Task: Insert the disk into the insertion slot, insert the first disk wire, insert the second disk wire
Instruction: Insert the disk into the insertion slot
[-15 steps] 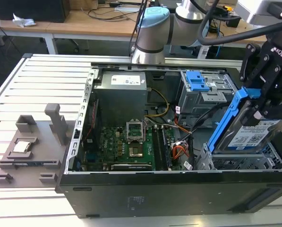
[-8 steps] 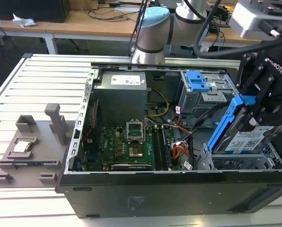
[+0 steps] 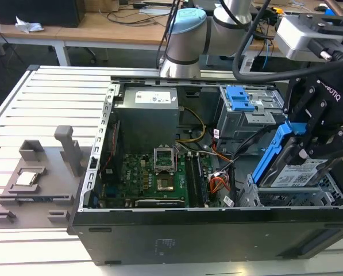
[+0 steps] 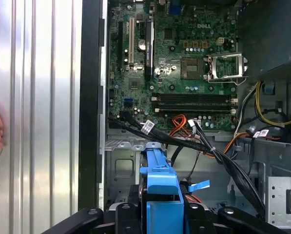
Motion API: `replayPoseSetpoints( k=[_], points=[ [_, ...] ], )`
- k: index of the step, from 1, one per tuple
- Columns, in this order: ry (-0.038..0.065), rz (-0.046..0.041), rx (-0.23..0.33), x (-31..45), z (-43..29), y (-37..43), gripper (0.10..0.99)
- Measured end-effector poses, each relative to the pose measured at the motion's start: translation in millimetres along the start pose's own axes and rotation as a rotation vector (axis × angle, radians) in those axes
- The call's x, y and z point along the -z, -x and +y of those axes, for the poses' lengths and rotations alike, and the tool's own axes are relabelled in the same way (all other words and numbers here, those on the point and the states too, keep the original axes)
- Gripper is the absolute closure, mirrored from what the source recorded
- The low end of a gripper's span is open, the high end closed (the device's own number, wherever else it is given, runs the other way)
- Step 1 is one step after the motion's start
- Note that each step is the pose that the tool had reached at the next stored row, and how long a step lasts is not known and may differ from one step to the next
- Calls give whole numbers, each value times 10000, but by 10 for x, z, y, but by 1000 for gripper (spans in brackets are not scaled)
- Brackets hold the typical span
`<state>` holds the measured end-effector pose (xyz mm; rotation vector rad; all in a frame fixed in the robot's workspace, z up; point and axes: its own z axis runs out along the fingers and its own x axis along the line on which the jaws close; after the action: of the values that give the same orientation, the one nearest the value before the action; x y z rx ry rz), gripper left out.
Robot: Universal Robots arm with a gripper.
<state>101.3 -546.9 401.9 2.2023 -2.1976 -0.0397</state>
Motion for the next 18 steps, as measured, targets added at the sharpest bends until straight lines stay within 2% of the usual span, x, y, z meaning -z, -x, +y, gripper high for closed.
replayPoseSetpoints(
  k=[10, 18],
  points=[
    [0, 1, 0, -138, -5, 1, 722],
    [0, 1, 0, -144, -6, 0, 722]
  ],
)
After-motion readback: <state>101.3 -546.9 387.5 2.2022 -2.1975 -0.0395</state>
